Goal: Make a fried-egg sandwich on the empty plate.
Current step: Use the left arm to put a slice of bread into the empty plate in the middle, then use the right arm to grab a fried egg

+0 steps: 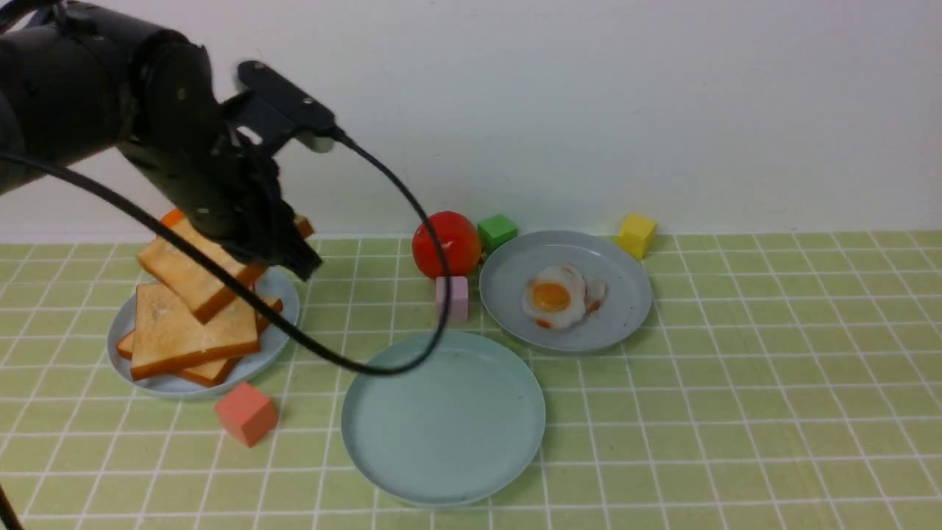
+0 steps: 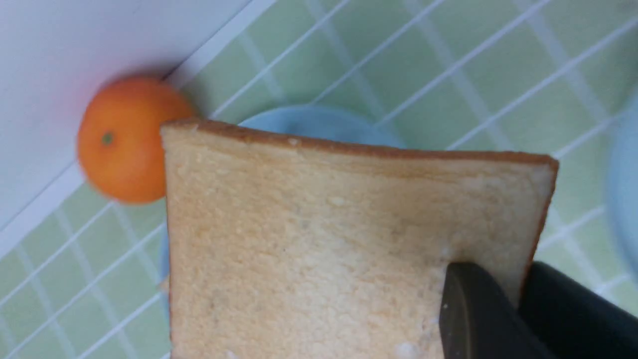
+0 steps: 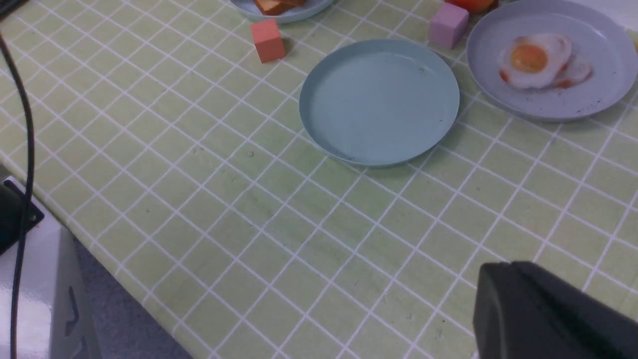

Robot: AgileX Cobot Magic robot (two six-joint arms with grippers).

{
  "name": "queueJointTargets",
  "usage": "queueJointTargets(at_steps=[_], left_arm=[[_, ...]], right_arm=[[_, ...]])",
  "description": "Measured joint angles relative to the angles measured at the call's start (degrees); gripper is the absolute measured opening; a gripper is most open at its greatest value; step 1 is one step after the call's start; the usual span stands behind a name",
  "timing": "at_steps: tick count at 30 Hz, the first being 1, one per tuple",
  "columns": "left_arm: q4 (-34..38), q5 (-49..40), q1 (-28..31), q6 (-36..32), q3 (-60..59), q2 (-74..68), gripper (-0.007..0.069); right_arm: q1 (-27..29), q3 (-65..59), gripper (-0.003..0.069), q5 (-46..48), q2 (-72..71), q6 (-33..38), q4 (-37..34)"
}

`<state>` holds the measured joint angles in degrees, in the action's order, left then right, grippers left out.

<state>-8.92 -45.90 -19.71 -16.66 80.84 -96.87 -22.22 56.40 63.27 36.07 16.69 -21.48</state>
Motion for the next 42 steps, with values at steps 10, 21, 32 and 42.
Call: queueJointTargets(at_steps=[10, 21, 32, 42], left_arm=[[-1.64, 7.19, -21.12, 4.93, -6.97, -6.2, 0.009], [-3.58, 11.39, -22.63, 5.06, -7.03, -12.99, 0.0131], [-3.67, 9.8, -22.63, 11.82, -5.99, -10.88, 0.0426], [3.61, -4.62, -22.63, 21.16, 1.82, 13.83, 0.0094]], right_arm=[[0.0, 0.0, 0.0029, 1.36, 0.0, 0.0, -0.22], [0.0, 0.0, 0.0045, 4.19, 0.0, 0.0, -0.8], [0.0, 0.0, 0.0147, 0.5, 4.73, -9.39, 4.2], [0.35, 0.59, 0.0281, -13.43, 29.21, -13.88, 6.27]])
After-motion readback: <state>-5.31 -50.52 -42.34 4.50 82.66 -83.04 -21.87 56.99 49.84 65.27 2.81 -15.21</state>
